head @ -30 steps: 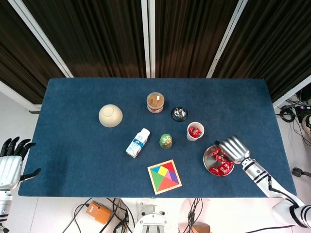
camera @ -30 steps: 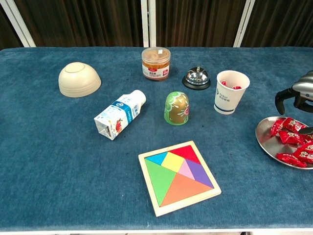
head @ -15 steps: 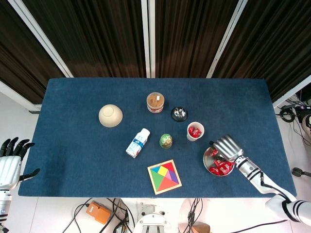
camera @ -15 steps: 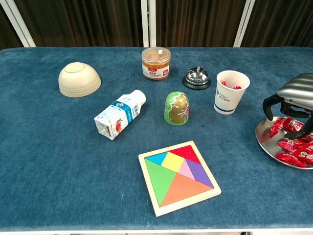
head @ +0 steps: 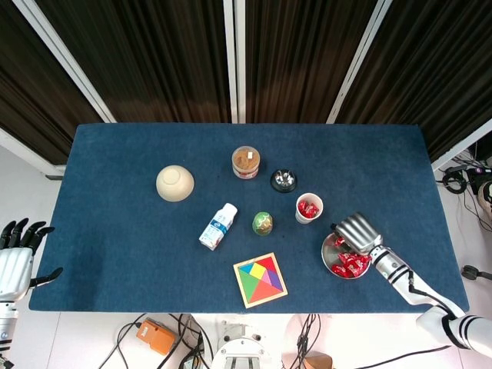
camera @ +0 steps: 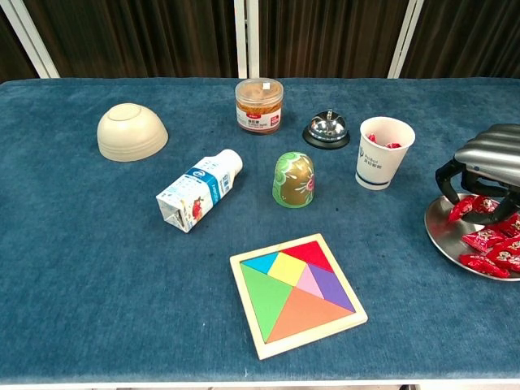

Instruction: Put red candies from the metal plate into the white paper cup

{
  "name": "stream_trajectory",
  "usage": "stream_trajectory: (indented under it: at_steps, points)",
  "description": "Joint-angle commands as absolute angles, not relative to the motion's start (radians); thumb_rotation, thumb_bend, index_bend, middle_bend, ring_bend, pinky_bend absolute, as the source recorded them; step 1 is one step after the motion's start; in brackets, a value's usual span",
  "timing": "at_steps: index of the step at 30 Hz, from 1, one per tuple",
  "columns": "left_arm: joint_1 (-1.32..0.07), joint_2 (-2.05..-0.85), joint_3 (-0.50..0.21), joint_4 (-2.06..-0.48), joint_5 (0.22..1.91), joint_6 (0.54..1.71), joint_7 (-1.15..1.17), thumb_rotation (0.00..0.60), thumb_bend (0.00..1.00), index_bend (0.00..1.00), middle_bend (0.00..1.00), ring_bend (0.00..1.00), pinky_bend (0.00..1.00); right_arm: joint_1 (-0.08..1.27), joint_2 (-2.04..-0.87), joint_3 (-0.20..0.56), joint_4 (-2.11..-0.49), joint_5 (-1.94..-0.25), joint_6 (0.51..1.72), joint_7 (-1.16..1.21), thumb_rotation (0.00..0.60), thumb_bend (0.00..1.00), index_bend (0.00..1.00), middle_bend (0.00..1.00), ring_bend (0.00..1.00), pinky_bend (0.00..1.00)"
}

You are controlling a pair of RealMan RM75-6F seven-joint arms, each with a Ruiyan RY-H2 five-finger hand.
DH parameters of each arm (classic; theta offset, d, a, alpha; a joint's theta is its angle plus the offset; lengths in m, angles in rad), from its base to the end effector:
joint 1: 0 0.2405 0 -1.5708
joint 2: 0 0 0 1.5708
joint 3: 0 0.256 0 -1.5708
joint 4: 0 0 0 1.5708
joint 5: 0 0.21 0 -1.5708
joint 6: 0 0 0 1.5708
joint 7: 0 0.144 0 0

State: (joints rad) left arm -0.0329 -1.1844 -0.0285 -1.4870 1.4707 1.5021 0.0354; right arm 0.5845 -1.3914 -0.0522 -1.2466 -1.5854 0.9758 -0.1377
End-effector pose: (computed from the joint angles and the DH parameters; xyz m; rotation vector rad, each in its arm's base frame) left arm -0.3429 0.1605 0.1513 -1.3561 -0.8762 -0.7777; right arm -0.2689 -0.3034 0.0250 2.1203 -0.6138 0.6249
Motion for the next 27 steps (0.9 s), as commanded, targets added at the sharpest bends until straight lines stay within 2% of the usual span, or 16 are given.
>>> stream_trajectory:
  at_steps: [1,5,12,19,27]
  points:
    - [-0.033,-1.184,-0.029,-1.487,1.472,1.503,0.035,0.6,0.0,0.23,0.15,0.03,0.0,0.581,-1.381,-0.043,-1.261,-1.589,0.999,-0.132,0.6,0.52,0.66,0.96,1.0,1.0]
    - [-0.034,-1.184,-0.029,-1.487,1.473,1.503,0.035,0.6,0.0,0.23,0.15,0.03,0.0,0.578,-1.354,-0.018,-1.305,-1.601,1.058,-0.117,0.6,0.52,0.66,0.96,1.0,1.0]
    - [-0.033,-1.181,-0.029,-1.492,1.474,1.506,0.038,0.6,0.0,0.23,0.15,0.03,0.0,0.607,-1.337,0.084,-1.381,-1.563,1.117,-0.083,0.6,0.52,0.66,0.96,1.0,1.0]
    - [-0.034,-1.177,-0.032,-1.498,1.474,1.506,0.043,0.6,0.0,0.23,0.15,0.03,0.0,0.679,-1.386,0.155,-1.388,-1.45,1.006,-0.157,0.6,0.52,0.65,0.96,1.0,1.0]
    - [-0.037,-1.177,-0.032,-1.496,1.472,1.5,0.042,0.6,0.0,0.23,0.15,0.03,0.0,0.724,-1.453,0.164,-1.356,-1.388,0.941,-0.231,0.6,0.51,0.58,0.96,1.0,1.0]
